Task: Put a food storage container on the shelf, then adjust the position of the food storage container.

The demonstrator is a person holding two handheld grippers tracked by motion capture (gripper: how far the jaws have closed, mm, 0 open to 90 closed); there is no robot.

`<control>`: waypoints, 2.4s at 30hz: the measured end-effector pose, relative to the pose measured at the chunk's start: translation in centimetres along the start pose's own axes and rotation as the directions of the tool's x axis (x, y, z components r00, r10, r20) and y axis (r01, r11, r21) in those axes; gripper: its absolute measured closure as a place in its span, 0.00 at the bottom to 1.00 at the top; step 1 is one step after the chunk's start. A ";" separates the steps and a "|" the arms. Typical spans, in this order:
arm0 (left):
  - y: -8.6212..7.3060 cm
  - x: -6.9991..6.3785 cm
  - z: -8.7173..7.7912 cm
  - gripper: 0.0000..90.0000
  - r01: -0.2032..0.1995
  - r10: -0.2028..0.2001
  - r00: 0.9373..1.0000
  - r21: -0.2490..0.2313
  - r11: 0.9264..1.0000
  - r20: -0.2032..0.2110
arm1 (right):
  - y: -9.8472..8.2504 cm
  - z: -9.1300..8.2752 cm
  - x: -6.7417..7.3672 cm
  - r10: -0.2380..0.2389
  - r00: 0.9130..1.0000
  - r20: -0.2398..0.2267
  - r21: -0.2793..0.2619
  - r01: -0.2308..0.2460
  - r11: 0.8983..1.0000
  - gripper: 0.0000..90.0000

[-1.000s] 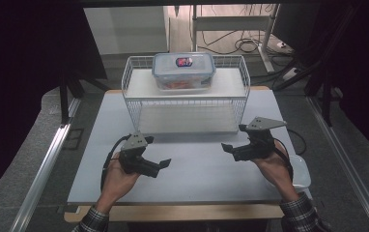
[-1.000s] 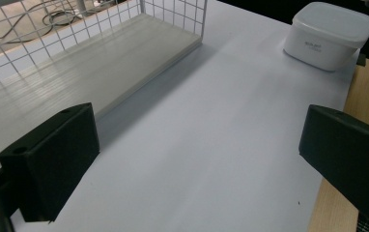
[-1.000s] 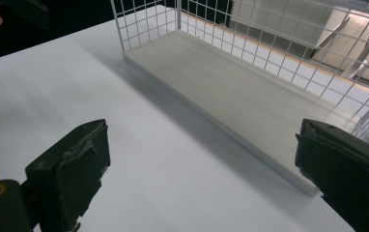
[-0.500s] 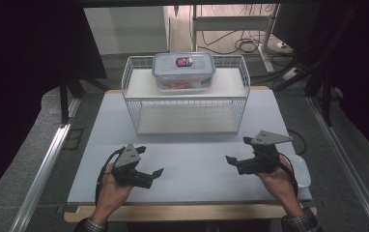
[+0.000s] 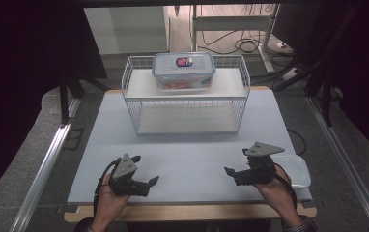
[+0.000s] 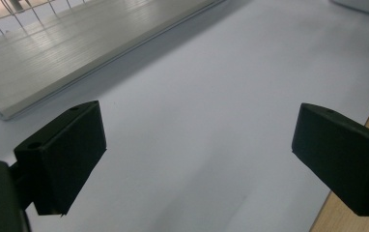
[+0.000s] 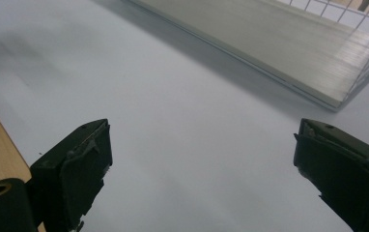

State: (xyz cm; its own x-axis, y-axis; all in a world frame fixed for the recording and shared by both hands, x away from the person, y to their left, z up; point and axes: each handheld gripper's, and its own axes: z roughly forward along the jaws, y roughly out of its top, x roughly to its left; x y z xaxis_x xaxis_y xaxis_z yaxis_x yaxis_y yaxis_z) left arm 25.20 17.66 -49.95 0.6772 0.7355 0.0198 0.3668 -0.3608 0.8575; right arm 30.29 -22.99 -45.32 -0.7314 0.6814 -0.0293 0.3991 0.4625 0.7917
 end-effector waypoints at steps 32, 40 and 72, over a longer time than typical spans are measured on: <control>-0.3 0.4 0.4 0.07 0.007 -0.007 1.000 0.042 0.999 -0.001 | -6.8 -10.5 -8.5 0.260 0.881 0.395 0.011 -0.288 0.958 1.00; -0.3 0.3 0.6 0.08 -0.005 0.005 1.000 0.062 0.998 0.003 | -8.4 -12.0 -10.1 0.309 0.835 0.455 -0.005 -0.345 0.939 0.99; -0.3 0.0 1.1 0.08 -0.024 0.023 1.000 0.089 0.996 0.017 | -7.9 -7.9 -7.9 0.328 0.905 0.269 0.080 -0.361 0.929 0.99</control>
State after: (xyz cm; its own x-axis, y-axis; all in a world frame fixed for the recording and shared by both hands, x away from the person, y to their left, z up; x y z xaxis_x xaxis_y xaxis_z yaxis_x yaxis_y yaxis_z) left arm 25.78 17.09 -50.77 0.6961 0.7173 0.0304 0.4055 -0.4277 0.8078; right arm 28.51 -36.52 -46.48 -0.3825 0.9214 0.0691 0.6788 0.2295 0.6975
